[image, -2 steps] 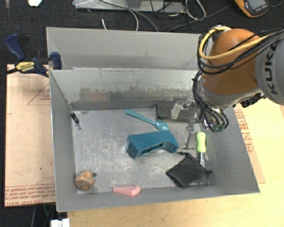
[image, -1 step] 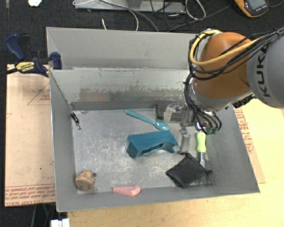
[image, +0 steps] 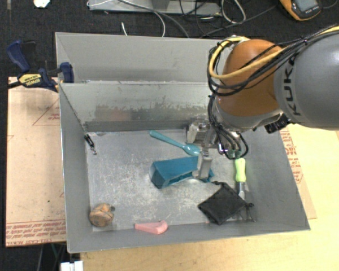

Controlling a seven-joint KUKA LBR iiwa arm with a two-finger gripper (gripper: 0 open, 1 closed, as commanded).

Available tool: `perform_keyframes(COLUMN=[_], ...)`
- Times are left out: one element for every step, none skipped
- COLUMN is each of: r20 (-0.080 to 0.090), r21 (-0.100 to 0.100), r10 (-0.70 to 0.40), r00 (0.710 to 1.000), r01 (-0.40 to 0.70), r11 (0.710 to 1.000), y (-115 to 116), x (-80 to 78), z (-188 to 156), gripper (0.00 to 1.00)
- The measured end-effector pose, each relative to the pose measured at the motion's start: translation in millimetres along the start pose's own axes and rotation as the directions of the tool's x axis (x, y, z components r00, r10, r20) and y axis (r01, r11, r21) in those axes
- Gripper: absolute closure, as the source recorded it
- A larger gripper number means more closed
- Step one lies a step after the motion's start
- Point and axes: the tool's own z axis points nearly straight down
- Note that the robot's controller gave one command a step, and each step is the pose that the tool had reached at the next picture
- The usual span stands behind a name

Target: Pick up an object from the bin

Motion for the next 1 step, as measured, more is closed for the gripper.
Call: perform_keyframes(r20=[0.004], r21=[-0.002], r10=[0.045], r00=[0.999], r01=[-0.045], r11=[0.999], y=[41.4], x=[2.5], z=[50.4], gripper=[0.0])
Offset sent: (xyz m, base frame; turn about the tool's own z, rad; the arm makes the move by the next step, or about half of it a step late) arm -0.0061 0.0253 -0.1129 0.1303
